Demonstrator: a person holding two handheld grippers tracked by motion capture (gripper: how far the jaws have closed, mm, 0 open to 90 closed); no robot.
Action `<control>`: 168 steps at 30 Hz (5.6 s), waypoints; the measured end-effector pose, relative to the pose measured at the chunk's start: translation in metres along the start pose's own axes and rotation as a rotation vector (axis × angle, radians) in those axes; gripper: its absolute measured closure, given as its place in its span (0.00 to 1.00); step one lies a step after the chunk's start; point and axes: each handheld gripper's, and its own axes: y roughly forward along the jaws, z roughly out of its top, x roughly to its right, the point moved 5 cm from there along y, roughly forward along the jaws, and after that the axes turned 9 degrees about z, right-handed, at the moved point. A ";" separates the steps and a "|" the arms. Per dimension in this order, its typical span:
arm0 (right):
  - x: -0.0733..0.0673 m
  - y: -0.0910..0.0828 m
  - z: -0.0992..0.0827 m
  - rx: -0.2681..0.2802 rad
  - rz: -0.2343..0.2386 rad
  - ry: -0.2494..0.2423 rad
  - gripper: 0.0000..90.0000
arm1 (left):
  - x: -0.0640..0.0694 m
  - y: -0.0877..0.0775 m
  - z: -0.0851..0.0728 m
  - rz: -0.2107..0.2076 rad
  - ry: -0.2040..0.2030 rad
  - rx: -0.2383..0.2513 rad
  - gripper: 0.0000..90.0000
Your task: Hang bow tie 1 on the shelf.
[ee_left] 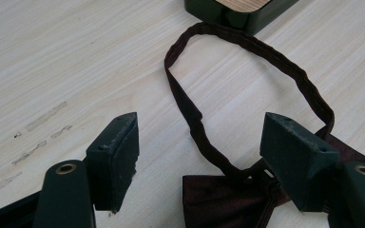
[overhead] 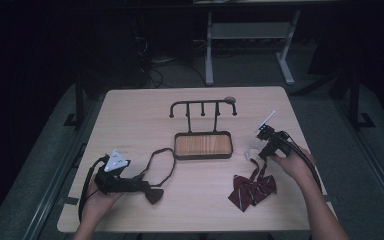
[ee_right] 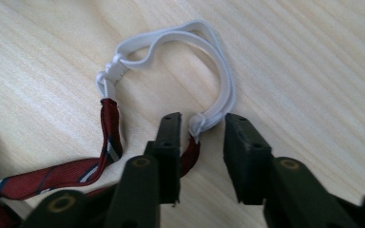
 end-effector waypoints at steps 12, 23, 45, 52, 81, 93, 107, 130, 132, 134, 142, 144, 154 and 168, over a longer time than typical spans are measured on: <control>-0.001 0.000 0.000 -0.006 -0.006 0.012 0.73 | 0.001 0.001 0.000 -0.003 -0.001 0.002 0.33; -0.002 0.003 0.000 -0.030 -0.014 -0.003 0.84 | 0.000 0.000 0.000 -0.002 0.000 0.001 0.33; -0.012 -0.013 -0.001 0.014 0.015 -0.054 0.92 | 0.000 0.000 0.000 -0.003 -0.008 0.006 0.33; -0.023 -0.040 0.001 0.072 0.080 -0.103 0.92 | 0.000 0.000 0.000 -0.003 0.001 -0.001 0.33; -0.056 -0.109 0.015 0.145 0.138 -0.238 0.92 | 0.002 0.001 0.000 -0.006 0.000 0.001 0.33; -0.067 -0.127 0.033 0.140 0.110 -0.274 0.92 | 0.001 0.001 -0.001 -0.005 0.004 0.000 0.33; -0.078 -0.140 0.056 0.134 0.085 -0.315 0.92 | 0.000 0.001 0.000 -0.003 -0.002 0.007 0.33; -0.075 -0.153 0.083 0.143 0.063 -0.312 0.92 | 0.002 0.001 0.000 -0.010 0.002 0.005 0.33; -0.074 -0.154 0.085 0.141 0.059 -0.311 0.92 | 0.002 0.001 0.000 -0.010 0.002 0.006 0.33; -0.073 -0.155 0.089 0.141 0.055 -0.305 0.92 | 0.002 0.001 0.000 -0.010 0.000 0.009 0.33; -0.065 -0.156 0.095 0.135 0.050 -0.282 0.92 | 0.002 0.001 0.000 -0.011 0.001 0.008 0.33; -0.063 -0.156 0.097 0.136 0.046 -0.277 0.92 | 0.002 0.001 0.000 -0.011 0.002 0.007 0.33; -0.056 -0.160 0.104 0.151 0.038 -0.253 0.92 | 0.003 0.000 0.001 -0.013 0.002 0.008 0.33; -0.041 -0.150 0.104 0.155 0.045 -0.208 0.89 | 0.003 0.000 0.001 -0.012 0.008 0.008 0.33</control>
